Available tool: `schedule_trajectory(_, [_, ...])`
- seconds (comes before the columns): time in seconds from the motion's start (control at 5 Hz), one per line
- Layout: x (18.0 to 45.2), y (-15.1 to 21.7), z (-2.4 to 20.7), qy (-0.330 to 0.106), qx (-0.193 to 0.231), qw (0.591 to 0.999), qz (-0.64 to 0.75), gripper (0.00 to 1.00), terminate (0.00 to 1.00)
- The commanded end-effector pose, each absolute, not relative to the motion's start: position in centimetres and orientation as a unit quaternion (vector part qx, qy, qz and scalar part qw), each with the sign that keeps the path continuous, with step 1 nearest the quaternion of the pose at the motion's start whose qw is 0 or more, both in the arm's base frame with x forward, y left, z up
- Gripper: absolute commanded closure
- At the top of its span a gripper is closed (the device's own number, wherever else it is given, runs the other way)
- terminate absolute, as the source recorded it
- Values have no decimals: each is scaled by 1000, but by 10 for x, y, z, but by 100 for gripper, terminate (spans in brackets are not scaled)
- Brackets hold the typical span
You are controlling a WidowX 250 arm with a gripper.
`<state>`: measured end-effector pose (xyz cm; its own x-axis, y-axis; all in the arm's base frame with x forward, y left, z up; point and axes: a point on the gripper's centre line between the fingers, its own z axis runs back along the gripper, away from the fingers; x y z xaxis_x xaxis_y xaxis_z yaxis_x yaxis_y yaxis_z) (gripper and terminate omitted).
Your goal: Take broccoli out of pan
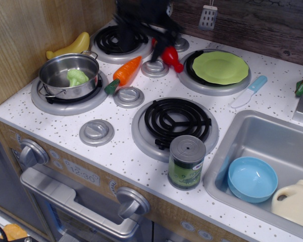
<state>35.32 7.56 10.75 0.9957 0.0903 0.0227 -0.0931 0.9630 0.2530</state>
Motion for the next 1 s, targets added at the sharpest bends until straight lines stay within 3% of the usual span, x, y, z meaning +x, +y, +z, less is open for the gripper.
schedule_trajectory(0.0, [329,128,144,-38,161,985,39,0,0])
schedule_trajectory(0.4, [312,162,118,-61,147,987,16,0,0])
schedule_trajectory(0.8, [313,172,89,-77,117,990,-5,0,0])
